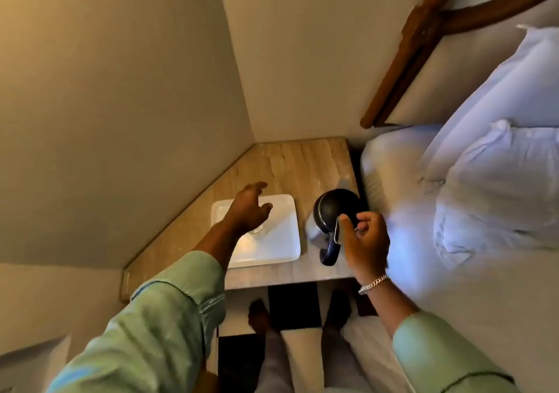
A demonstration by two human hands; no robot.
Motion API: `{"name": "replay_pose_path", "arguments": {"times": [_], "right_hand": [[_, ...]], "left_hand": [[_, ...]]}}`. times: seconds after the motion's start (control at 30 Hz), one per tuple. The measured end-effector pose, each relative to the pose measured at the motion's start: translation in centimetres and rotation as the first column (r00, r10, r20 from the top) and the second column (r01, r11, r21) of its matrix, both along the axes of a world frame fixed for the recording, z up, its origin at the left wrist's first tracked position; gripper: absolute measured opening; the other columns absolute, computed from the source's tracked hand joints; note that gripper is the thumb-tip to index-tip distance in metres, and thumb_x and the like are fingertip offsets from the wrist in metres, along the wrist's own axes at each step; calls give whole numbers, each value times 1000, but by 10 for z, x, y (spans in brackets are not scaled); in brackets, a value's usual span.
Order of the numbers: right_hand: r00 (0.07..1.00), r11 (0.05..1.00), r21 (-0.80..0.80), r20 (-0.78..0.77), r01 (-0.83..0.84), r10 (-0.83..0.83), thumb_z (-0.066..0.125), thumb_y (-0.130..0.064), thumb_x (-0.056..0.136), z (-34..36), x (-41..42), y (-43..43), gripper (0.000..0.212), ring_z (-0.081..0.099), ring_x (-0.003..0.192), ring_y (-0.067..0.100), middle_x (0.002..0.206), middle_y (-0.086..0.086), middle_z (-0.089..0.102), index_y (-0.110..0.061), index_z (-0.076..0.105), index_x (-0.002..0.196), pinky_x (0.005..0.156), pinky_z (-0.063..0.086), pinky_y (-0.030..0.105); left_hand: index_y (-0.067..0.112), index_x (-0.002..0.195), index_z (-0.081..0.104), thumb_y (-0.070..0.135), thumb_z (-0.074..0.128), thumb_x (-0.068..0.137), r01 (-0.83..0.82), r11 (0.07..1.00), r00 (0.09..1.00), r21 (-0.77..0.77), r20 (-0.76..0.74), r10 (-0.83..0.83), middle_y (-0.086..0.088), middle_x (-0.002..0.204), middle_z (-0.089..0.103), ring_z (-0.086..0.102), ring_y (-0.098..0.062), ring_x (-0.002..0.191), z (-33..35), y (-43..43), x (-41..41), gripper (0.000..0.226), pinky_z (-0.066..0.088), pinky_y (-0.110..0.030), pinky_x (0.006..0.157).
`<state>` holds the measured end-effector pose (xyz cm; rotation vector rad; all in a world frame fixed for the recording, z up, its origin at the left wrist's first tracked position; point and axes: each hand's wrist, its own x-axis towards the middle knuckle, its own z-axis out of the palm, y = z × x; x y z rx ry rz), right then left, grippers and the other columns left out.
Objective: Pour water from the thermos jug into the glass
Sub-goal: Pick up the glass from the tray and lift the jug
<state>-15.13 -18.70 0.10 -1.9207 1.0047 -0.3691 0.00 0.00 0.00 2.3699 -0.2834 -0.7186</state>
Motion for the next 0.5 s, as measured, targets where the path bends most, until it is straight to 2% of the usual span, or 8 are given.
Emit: {"name": "replay_pose_path", "arguments": {"times": [0.1, 0.17, 0.23, 0.3, 0.33, 0.43, 0.5], "right_hand": [[986, 979, 127, 30, 157, -162, 72, -33, 83, -13, -11, 17, 32, 61, 77, 23, 83, 6, 62, -8, 55, 93, 67, 49, 26], [983, 954, 247, 18, 173, -183, 67, -39, 86, -18, -19, 26, 37, 62, 78, 13, 83, -2, 63, -5, 56, 97, 63, 46, 15], [982, 926, 330, -1, 181, -191, 61, -46, 88, -28, -20, 29, 42, 60, 79, 5, 85, -4, 64, -6, 58, 100, 61, 43, 13], [976, 910, 360, -4, 206, -219, 58, -50, 88, -37, -21, 29, 43, 61, 80, 6, 87, 0, 67, -8, 62, 98, 62, 44, 14], [974, 899, 382, -5, 213, -228, 58, -53, 87, -39, -19, 27, 43, 62, 82, 10, 87, 0, 67, -11, 63, 97, 67, 47, 19], [979, 853, 493, 18, 170, -205, 55, -64, 77, -59, -21, 29, 44, 66, 93, 28, 91, 6, 69, -23, 63, 93, 88, 52, 48], [988, 819, 564, 43, 101, -151, 51, -65, 79, -70, -25, 32, 45, 66, 96, 33, 91, 14, 72, -24, 67, 92, 97, 47, 54]], "left_hand": [[8, 144, 37, 19, 64, 86, -33, 996, 999, 79, -11, 33, -16, 148, 42, 43, -32, 135, -26, 11, -7, 65, 35, -37, 109], [7, 147, 30, 19, 68, 83, -71, 990, 996, 120, -45, 77, -16, 152, 35, 35, -33, 140, -46, 22, -17, 75, 32, -40, 112], [5, 150, 21, 19, 74, 78, -89, 984, 991, 155, -81, 102, -18, 156, 27, 28, -34, 144, -74, 30, -23, 90, 28, -41, 115], [4, 152, 13, 20, 78, 75, -99, 985, 985, 143, -125, 117, -18, 158, 21, 22, -33, 146, -95, 35, -27, 103, 25, -38, 116], [5, 152, 10, 19, 80, 74, -119, 986, 980, 115, -147, 135, -17, 158, 20, 23, -32, 146, -102, 34, -29, 106, 25, -37, 115], [7, 153, 11, 18, 82, 72, -266, 963, 950, 29, -162, 267, -14, 158, 25, 28, -30, 145, -118, 31, -33, 108, 27, -36, 114], [8, 152, 17, 17, 82, 72, -330, 944, 937, -17, -129, 325, -13, 156, 32, 32, -29, 143, -127, 26, -34, 103, 28, -36, 114]]}}
